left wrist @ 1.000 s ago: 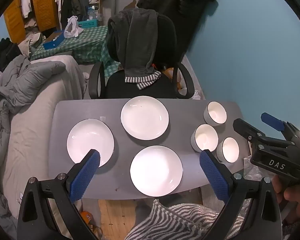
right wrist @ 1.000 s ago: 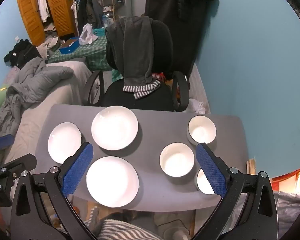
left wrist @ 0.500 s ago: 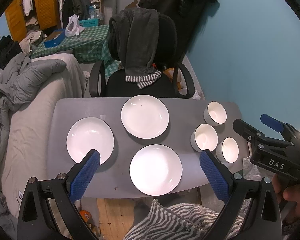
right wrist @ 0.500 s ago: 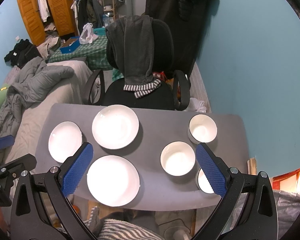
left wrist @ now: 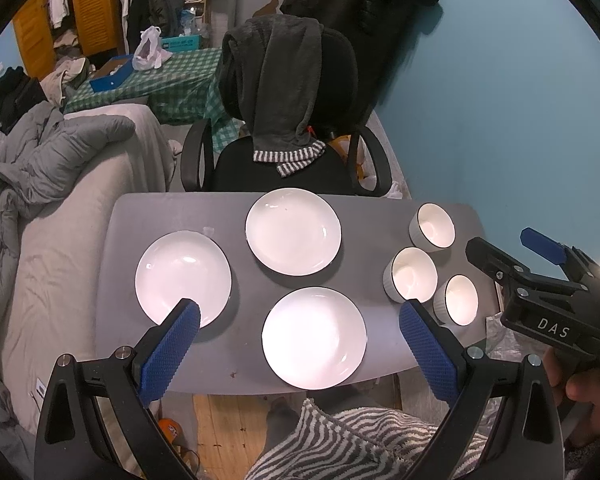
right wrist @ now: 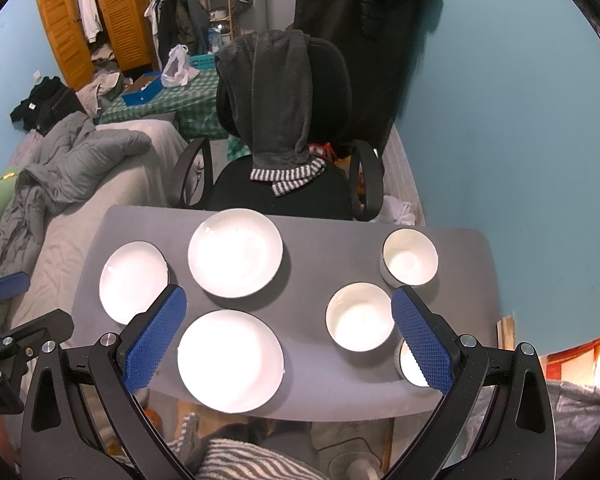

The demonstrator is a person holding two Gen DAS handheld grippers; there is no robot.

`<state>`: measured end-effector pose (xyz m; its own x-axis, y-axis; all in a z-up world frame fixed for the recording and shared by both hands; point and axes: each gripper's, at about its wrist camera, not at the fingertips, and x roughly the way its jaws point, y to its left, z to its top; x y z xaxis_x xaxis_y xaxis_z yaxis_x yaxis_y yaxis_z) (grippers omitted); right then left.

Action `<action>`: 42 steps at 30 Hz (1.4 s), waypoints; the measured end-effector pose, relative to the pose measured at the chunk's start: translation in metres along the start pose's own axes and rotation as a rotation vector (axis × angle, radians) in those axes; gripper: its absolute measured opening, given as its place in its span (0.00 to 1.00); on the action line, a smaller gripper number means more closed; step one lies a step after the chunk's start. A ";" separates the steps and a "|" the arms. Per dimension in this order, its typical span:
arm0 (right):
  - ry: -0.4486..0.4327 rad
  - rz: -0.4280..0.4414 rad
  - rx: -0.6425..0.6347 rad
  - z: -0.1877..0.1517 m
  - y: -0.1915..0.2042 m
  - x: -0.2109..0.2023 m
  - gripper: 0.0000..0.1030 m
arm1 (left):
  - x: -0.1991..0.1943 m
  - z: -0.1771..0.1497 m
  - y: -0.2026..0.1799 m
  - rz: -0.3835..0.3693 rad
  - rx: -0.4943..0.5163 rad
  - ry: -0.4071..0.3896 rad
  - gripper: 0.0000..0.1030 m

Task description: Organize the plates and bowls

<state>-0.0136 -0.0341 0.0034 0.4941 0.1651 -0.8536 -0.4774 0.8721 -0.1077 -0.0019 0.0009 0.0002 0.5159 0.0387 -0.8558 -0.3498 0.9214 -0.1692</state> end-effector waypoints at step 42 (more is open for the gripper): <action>0.014 0.002 -0.010 0.001 0.007 0.004 0.98 | 0.007 -0.001 0.006 -0.021 -0.025 0.030 0.98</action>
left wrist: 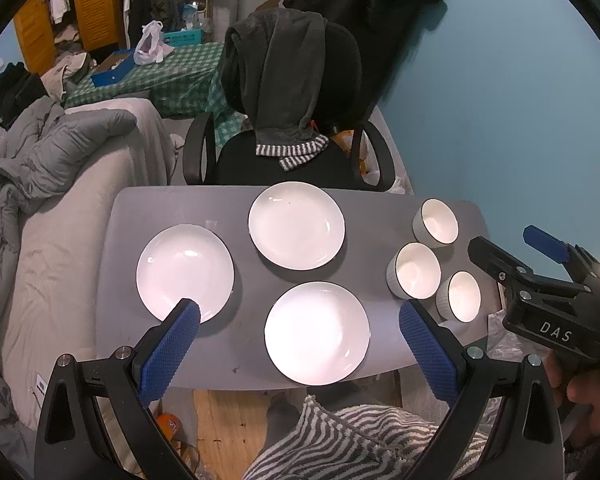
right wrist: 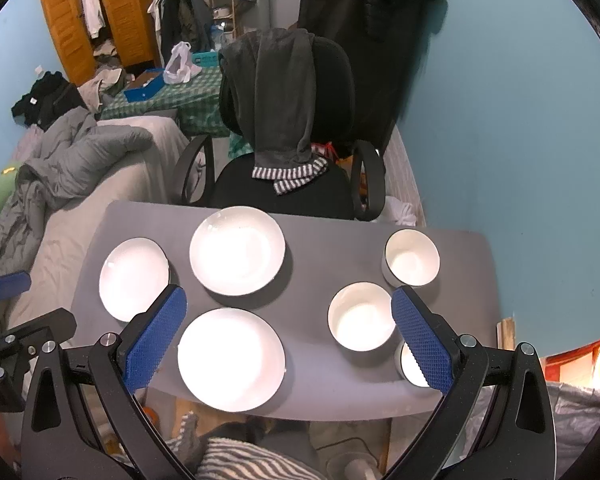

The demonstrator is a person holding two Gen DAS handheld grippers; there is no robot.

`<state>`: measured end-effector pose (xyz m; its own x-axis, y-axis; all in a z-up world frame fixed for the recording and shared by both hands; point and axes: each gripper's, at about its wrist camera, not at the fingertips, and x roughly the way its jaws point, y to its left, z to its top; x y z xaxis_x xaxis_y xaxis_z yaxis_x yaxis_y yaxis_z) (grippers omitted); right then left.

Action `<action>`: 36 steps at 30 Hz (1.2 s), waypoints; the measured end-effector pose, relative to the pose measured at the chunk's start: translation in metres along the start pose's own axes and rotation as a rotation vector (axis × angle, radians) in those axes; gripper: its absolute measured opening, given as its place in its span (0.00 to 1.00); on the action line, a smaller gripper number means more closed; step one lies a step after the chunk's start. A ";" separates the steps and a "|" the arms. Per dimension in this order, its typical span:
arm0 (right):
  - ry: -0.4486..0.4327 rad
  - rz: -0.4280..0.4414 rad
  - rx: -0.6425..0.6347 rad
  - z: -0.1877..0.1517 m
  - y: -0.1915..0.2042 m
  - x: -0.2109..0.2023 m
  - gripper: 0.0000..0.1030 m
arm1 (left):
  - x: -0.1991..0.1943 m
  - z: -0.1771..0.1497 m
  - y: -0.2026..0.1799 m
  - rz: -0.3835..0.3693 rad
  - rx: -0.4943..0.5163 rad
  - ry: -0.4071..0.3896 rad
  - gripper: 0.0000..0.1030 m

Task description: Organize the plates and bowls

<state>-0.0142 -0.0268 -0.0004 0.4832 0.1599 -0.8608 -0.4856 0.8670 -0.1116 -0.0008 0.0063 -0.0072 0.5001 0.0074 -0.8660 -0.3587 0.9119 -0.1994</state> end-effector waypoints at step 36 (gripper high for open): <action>0.219 0.137 -0.120 -0.035 -0.015 0.124 0.97 | 0.119 -0.063 0.066 0.045 -0.056 0.222 0.98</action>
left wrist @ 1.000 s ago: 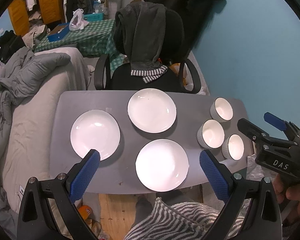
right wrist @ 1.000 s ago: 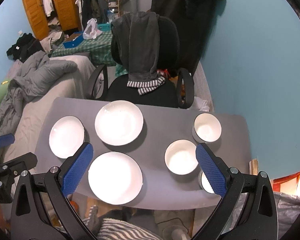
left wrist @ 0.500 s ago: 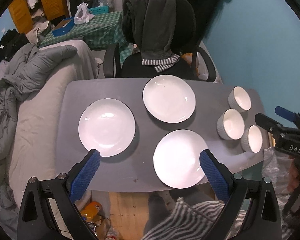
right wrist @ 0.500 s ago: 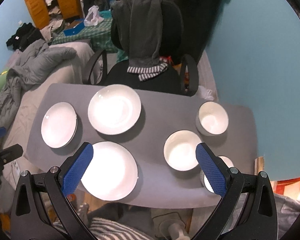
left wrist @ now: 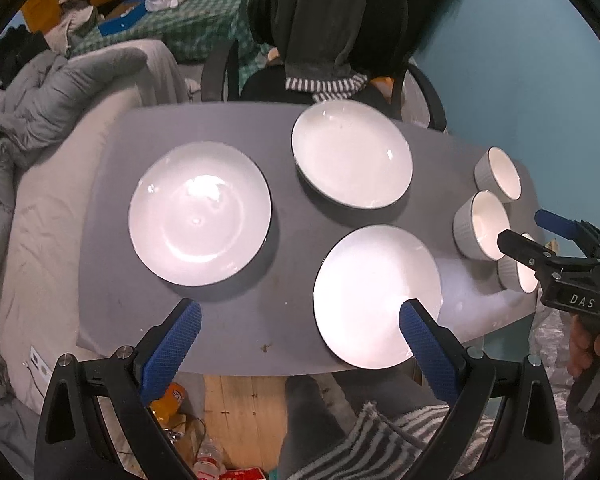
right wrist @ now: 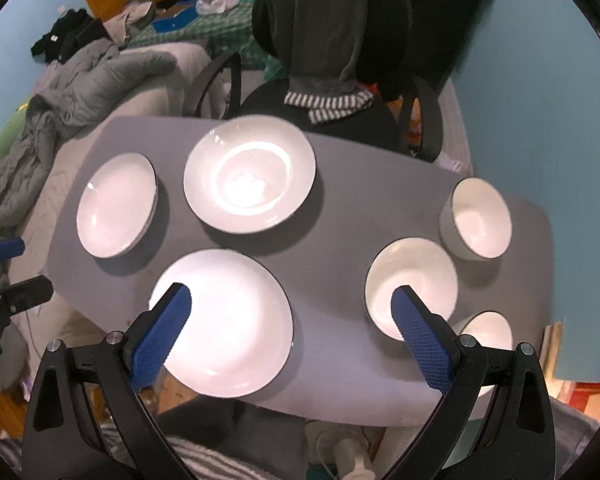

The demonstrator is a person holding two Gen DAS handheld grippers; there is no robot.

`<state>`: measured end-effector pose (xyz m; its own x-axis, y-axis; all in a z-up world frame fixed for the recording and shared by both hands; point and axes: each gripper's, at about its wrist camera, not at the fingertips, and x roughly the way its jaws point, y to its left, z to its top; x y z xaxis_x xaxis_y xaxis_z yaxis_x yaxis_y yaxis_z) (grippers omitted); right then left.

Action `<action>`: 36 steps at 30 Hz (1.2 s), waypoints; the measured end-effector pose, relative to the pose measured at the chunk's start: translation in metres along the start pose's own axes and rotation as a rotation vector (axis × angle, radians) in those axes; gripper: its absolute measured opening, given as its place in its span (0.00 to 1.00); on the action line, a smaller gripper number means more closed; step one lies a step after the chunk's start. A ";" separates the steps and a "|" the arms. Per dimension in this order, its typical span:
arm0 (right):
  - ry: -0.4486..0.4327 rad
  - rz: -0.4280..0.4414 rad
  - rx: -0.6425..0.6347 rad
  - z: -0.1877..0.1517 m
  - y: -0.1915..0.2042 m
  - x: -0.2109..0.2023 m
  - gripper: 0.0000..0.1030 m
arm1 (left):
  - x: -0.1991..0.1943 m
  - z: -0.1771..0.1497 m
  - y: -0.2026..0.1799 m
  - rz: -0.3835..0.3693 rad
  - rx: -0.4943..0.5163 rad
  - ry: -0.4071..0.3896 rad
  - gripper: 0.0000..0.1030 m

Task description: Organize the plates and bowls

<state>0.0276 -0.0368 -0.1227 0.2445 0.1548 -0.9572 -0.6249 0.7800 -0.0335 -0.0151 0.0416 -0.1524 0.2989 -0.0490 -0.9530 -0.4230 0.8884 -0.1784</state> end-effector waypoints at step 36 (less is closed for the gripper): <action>0.251 0.065 -0.092 -0.040 -0.025 0.116 0.56 | 0.140 -0.030 -0.011 -0.046 -0.015 0.256 0.64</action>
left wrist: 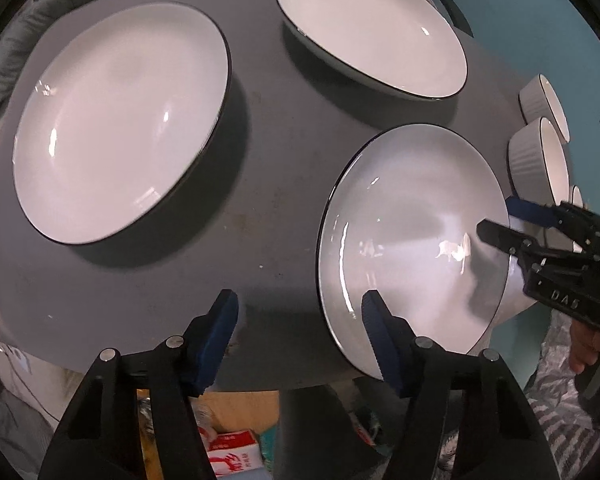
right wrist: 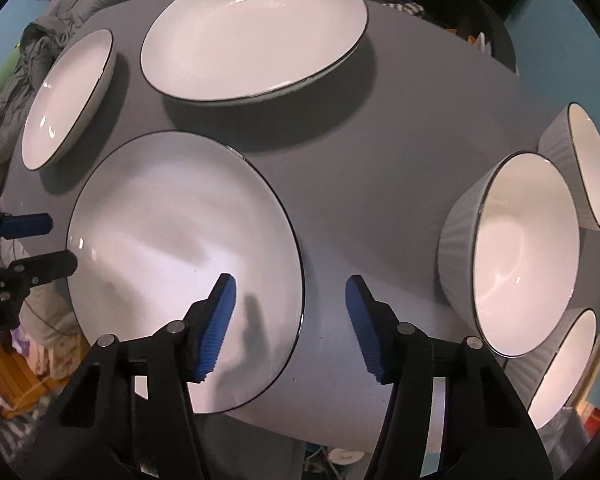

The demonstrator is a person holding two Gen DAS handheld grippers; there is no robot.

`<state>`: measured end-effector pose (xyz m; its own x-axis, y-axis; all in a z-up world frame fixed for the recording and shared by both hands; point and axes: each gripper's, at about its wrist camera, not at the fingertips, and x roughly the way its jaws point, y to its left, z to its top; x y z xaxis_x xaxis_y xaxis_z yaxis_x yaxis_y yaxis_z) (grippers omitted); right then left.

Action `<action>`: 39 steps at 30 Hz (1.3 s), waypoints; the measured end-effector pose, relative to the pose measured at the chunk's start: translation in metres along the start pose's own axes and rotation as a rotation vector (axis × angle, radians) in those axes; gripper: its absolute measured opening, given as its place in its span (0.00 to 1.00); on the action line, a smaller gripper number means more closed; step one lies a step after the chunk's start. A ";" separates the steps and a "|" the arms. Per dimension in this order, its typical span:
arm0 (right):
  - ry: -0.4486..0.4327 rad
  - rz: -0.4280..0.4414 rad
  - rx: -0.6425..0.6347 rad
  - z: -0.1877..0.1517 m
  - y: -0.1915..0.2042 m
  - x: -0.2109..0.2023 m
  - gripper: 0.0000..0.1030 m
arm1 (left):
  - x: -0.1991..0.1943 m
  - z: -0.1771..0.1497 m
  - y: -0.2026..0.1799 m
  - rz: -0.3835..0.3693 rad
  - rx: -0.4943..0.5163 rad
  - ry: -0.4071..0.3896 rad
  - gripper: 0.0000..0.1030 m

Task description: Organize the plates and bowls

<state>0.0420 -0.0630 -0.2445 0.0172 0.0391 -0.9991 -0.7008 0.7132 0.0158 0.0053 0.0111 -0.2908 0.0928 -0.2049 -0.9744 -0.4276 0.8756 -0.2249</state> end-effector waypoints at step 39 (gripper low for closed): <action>0.108 0.208 0.060 0.028 -0.044 0.011 0.18 | 0.044 -0.006 0.020 -0.085 -0.174 0.066 0.18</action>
<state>0.0928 -0.0739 -0.2547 -0.2017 0.1162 -0.9725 -0.6374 0.7383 0.2204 -0.0048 0.0167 -0.3383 0.0788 -0.3082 -0.9481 -0.5701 0.7662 -0.2964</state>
